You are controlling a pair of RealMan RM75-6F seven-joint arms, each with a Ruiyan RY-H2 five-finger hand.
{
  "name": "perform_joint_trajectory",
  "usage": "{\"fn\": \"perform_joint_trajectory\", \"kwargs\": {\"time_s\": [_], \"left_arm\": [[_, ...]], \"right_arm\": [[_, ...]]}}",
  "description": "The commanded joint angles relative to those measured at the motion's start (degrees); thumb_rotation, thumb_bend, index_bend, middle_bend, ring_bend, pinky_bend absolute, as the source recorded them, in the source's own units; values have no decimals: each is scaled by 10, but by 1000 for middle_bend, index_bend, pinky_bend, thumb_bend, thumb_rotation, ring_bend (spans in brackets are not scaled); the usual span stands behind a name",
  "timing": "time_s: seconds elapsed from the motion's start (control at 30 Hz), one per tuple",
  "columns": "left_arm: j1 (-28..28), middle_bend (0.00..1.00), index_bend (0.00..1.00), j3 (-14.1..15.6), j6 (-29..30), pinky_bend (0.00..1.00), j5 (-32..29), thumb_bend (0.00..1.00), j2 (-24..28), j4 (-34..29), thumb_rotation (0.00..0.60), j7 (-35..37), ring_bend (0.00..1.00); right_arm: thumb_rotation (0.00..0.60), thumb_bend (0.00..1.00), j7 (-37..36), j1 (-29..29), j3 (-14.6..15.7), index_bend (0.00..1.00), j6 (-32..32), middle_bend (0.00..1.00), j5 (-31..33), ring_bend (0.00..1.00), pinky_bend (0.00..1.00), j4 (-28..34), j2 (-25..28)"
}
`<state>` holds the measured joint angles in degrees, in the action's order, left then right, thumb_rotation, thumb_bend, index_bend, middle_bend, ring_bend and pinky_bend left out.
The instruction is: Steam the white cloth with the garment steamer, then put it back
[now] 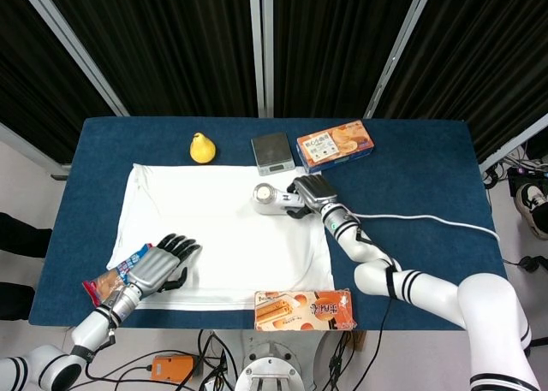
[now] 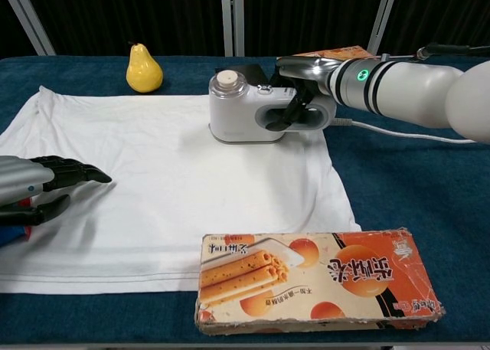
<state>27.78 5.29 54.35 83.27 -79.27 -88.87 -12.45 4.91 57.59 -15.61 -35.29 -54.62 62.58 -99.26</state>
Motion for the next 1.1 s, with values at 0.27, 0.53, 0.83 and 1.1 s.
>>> {"fn": "perform_joint_trajectory", "kwargs": {"time_s": [0.27,0.53,0.83,1.1], "left_arm": [[1,41,63,1,2,0,4,539,-2,3,0,4,0],[-1,41,63,-1,8,0,3,539,4,-6,0,0,0],[-9,41,63,-12,40,0,5,535,26,-28,0,11,0],[-25,41,63,-26,75,0,-8,534,52,-48,0,23,0]], "right_arm": [[600,626,-26,-43,13,1000,4,916,21,892,632,2,46],[600,626,-122,-91,3,1000,9,916,-33,892,625,38,111],[600,626,-190,-158,46,989,16,916,-123,838,566,128,252],[600,541,-198,-183,82,853,3,845,-170,665,474,138,271]]}}
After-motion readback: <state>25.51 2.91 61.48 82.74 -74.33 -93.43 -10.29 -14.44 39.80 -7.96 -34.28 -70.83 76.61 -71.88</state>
